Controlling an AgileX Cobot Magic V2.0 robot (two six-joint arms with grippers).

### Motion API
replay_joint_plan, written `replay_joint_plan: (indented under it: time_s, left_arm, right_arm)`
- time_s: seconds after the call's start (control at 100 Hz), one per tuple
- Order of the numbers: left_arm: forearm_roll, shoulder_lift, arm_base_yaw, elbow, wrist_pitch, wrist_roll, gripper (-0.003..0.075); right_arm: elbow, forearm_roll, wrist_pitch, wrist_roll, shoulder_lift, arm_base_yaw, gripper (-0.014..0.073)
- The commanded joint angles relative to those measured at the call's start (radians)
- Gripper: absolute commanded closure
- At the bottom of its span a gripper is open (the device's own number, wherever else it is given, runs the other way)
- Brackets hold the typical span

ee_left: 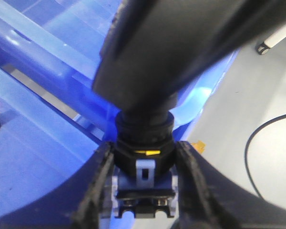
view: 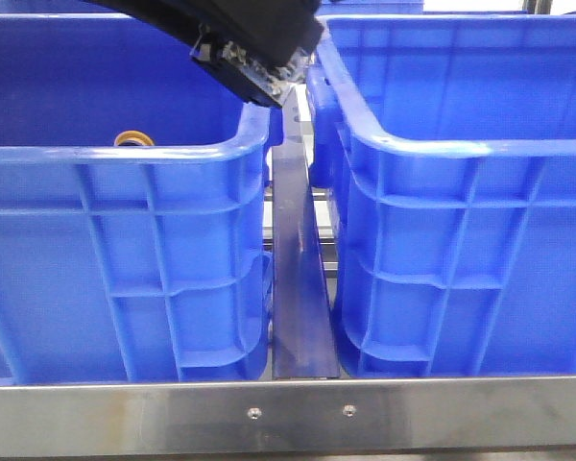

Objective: Pick red and yellow buttons and place in box
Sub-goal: 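Grasp the red button with the right gripper and open the left gripper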

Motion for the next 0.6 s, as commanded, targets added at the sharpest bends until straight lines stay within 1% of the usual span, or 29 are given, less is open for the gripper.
replay_joint_plan:
  time_s: [0.0, 0.04, 0.07, 0.16, 0.21, 0.24, 0.25, 0.27, 0.32, 0.33, 0.34, 0.36, 0.38, 0.39, 0.4, 0.44, 0.47, 0.51, 0.59]
  left_arm:
    - [-0.033, -0.020, -0.007, -0.028, -0.078, -0.003, 0.0639]
    - [-0.041, -0.020, -0.007, -0.028, -0.075, -0.003, 0.0639]
    - [-0.041, -0.020, -0.007, -0.028, -0.074, -0.003, 0.0639]
    - [-0.041, -0.020, -0.007, -0.028, -0.074, -0.003, 0.0634]
    - [-0.041, -0.020, -0.007, -0.028, -0.072, -0.003, 0.0610]
    - [-0.041, -0.020, -0.007, -0.028, -0.069, -0.003, 0.0573]
    - [-0.041, -0.020, -0.007, -0.028, -0.067, -0.003, 0.0573]
    - [-0.041, -0.020, -0.007, -0.028, -0.064, -0.003, 0.0541]
    - [-0.041, -0.020, -0.007, -0.030, -0.054, -0.003, 0.0427]
    - [-0.041, -0.020, -0.007, -0.030, -0.054, -0.003, 0.0394]
    - [-0.041, -0.020, -0.007, -0.030, -0.054, -0.003, 0.0394]
    - [-0.041, -0.020, -0.007, -0.030, -0.054, -0.003, 0.0328]
    - [-0.041, -0.020, -0.007, -0.030, -0.054, -0.003, 0.0280]
    - [-0.041, -0.020, -0.007, -0.030, -0.054, -0.003, 0.0280]
    - [-0.041, -0.020, -0.007, -0.030, -0.054, -0.003, 0.0237]
    - [-0.041, -0.020, -0.007, -0.030, -0.054, -0.003, 0.0178]
    - [-0.041, -0.020, -0.007, -0.030, -0.054, -0.003, 0.0141]
    - [-0.041, -0.020, -0.007, -0.030, -0.054, -0.003, 0.0125]
    - [-0.041, -0.025, -0.007, -0.030, -0.054, -0.003, 0.0133]
  right_arm:
    - [-0.034, 0.048, -0.016, -0.013, -0.024, -0.001, 0.0384]
    - [-0.034, 0.048, -0.013, -0.013, -0.024, -0.001, 0.0431]
    - [-0.034, 0.048, -0.012, -0.013, -0.024, -0.001, 0.0449]
    - [-0.034, 0.048, -0.011, -0.013, -0.024, -0.001, 0.0456]
    - [-0.034, 0.048, -0.011, -0.013, -0.024, -0.001, 0.0456]
    - [-0.034, 0.048, -0.011, -0.013, -0.024, -0.001, 0.0456]
    - [-0.034, 0.048, -0.011, -0.013, -0.024, -0.001, 0.0456]
    - [-0.034, 0.048, -0.011, -0.013, -0.024, -0.001, 0.0456]
    - [-0.034, 0.048, -0.011, -0.013, -0.024, -0.001, 0.0456]
    - [-0.034, 0.048, -0.011, -0.013, -0.024, -0.001, 0.0456]
    - [-0.034, 0.048, -0.011, -0.013, -0.024, -0.001, 0.0456]
    - [-0.034, 0.048, -0.011, -0.013, -0.024, -0.001, 0.0456]
    - [-0.034, 0.048, -0.012, -0.013, -0.024, -0.001, 0.0456]
    - [-0.034, 0.048, -0.012, -0.013, -0.024, -0.001, 0.0456]
    - [-0.034, 0.048, -0.012, -0.013, -0.024, -0.001, 0.0456]
    - [-0.037, 0.048, -0.015, -0.013, -0.024, -0.001, 0.0456]
    - [-0.041, 0.048, -0.017, -0.014, -0.024, -0.003, 0.0456]
    - [-0.048, 0.041, -0.020, -0.016, -0.024, -0.005, 0.0456]
    - [-0.068, 0.011, -0.036, -0.034, -0.029, -0.024, 0.0456]
